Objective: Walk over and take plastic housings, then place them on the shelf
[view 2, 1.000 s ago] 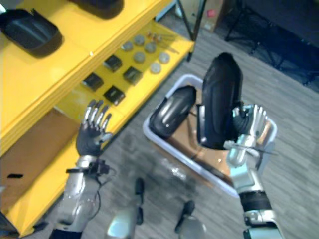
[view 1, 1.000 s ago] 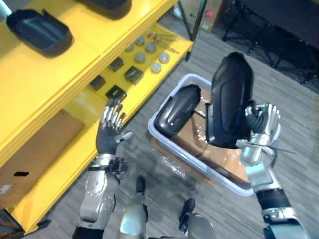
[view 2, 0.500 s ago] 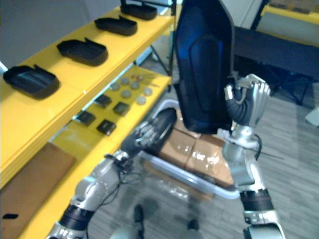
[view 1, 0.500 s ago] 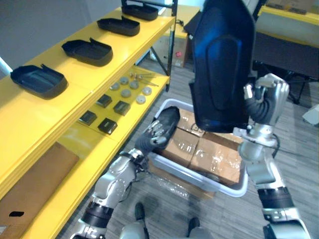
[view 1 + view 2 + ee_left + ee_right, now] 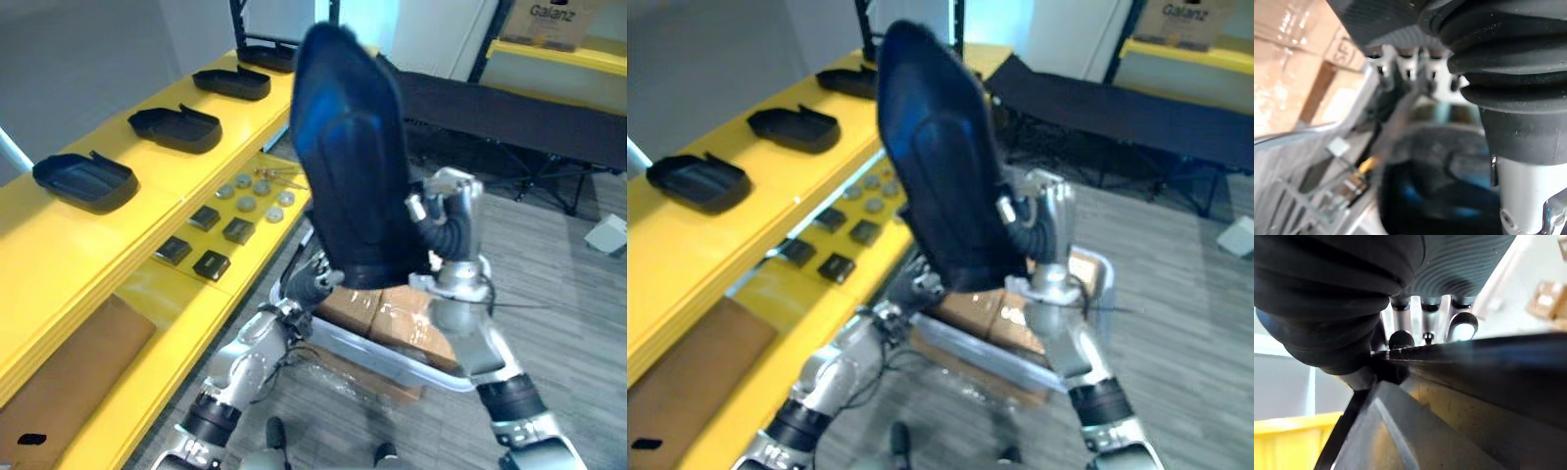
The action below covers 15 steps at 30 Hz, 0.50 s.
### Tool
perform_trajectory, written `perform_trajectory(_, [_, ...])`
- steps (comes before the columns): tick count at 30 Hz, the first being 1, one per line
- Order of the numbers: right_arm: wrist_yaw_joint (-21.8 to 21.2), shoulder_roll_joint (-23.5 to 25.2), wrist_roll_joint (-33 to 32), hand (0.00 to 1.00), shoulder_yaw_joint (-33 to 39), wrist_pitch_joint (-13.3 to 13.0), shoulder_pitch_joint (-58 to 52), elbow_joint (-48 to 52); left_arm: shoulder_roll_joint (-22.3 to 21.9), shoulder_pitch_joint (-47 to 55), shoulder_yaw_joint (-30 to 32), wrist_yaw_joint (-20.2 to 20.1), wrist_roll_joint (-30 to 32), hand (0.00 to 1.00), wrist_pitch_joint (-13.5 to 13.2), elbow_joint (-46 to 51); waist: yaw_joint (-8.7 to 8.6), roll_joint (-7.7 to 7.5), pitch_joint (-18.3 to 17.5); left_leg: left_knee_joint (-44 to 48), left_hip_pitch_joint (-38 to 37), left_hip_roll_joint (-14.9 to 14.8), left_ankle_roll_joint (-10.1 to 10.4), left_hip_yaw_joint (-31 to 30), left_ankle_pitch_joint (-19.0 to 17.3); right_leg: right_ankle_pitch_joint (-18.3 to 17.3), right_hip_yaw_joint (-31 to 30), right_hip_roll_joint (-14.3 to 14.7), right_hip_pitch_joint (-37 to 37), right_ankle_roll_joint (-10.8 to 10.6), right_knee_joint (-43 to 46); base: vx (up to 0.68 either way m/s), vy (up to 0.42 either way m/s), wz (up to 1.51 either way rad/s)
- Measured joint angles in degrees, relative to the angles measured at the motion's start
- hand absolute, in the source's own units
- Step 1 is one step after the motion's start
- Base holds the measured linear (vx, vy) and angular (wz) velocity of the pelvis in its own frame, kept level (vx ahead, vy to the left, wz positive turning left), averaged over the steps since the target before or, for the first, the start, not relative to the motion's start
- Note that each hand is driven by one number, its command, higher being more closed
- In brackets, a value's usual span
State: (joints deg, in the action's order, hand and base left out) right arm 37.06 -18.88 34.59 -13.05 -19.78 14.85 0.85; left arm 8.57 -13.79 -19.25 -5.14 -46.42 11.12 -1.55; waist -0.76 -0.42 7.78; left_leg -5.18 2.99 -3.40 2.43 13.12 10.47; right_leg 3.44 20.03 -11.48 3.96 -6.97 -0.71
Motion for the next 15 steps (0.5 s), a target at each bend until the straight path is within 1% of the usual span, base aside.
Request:
perform_trajectory(1, [-0.3,0.3,0.0,1.00,-0.3,-0.1,-0.6,-0.6,0.0,0.0,0.0,0.0,0.0,0.00,-0.6,0.0,0.00,0.02,-0.2,0.0,0.0,0.0,0.0,0.0,0.0,0.0,0.0,0.0,0.0,0.0,0.0,0.03,0.000,-0.01])
perform_trajectory(3, [-0.8,1.8,-0.4,1.00,-1.2,-0.1,-2.6,-3.8,-0.1,0.1,-0.1,0.3,0.0,0.00,-3.5,-0.2,-0.01,0.08,-0.8,0.0,0.0,0.0,0.0,0.0,0.0,0.0,0.0,0.0,0.0,0.0,0.0,0.00,0.000,0.00])
perform_trajectory(4, [-0.7,2.1,-0.8,1.00,-1.2,-0.1,-3.1,-4.2,-0.1,0.1,-0.1,0.4,0.0,0.00,-4.0,-0.2,-0.01,0.15,-0.9,0.0,0.0,0.0,0.0,0.0,0.0,0.0,0.0,0.0,0.0,0.0,0.0,0.00,0.000,0.00])
perform_trajectory(6, [-0.7,2.8,-1.3,1.00,-1.2,-0.2,-4.2,-4.5,-0.1,0.3,-0.1,0.5,0.0,0.00,-6.4,-0.2,-0.07,0.39,-1.0,0.0,0.0,0.0,0.0,-0.1,0.0,0.0,0.0,0.0,0.0,0.0,0.0,0.00,0.000,0.00])
perform_trajectory(7, [-0.7,2.9,-1.3,1.00,-1.2,-0.4,-4.4,-4.6,-0.2,0.3,-0.1,0.5,0.0,0.00,-7.0,-0.2,-0.07,0.44,-1.1,0.0,0.0,0.0,0.0,-0.1,0.0,0.0,0.0,0.0,0.0,0.0,0.0,0.00,0.000,0.00])
perform_trajectory(8, [-0.6,3.1,-1.3,1.00,-1.6,-0.8,-4.8,-5.2,-0.2,0.3,-0.1,0.5,-0.2,0.00,-8.2,-0.2,-0.07,0.55,-1.2,0.0,0.0,0.0,0.0,-0.1,0.0,0.0,0.1,0.0,0.0,0.0,0.0,0.00,0.000,0.00])
perform_trajectory(9, [-0.4,3.4,-2.1,1.00,-1.8,-1.3,-5.0,-6.3,-0.2,0.3,-0.1,0.6,-0.3,1.00,-9.1,-0.1,-0.08,0.68,-1.4,0.0,0.0,0.0,0.0,-0.1,0.0,0.0,0.1,0.0,0.0,0.0,0.0,0.00,0.000,0.00])
perform_trajectory(10, [-0.2,3.5,-2.3,1.00,-1.8,-1.4,-5.1,-6.7,-0.2,0.3,-0.1,0.7,-0.3,1.00,-9.6,0.0,-0.07,0.74,-1.4,0.0,0.0,0.1,0.0,-0.1,0.0,0.0,0.1,0.0,0.1,0.0,0.0,0.00,0.000,0.00])
perform_trajectory(12, [0.5,3.9,-2.4,1.00,-2.0,-1.5,-5.5,-7.6,-0.2,0.4,-0.1,2.2,0.3,1.00,-10.7,0.9,-0.06,0.84,-1.5,0.0,0.0,0.1,0.0,-0.2,0.0,0.0,0.1,0.0,0.0,0.1,-0.1,0.00,0.000,0.00])
perform_trajectory(13, [0.9,4.1,-2.4,1.00,-2.3,-1.7,-5.6,-8.2,-0.2,0.4,0.1,3.2,1.7,1.00,-11.4,1.4,-0.07,0.83,-1.5,0.0,0.0,0.1,0.1,-0.2,0.0,0.0,0.1,0.0,0.0,0.1,-0.2,0.00,0.000,0.00])
perform_trajectory(15, [1.6,4.3,-2.6,1.00,-2.8,-1.7,-6.1,-8.3,-0.2,0.5,0.1,4.7,4.8,1.00,-11.5,2.8,-0.04,0.83,-1.5,0.0,0.0,0.1,0.3,-0.3,-0.2,0.0,0.2,0.0,0.0,0.1,-0.4,0.00,0.000,0.00])
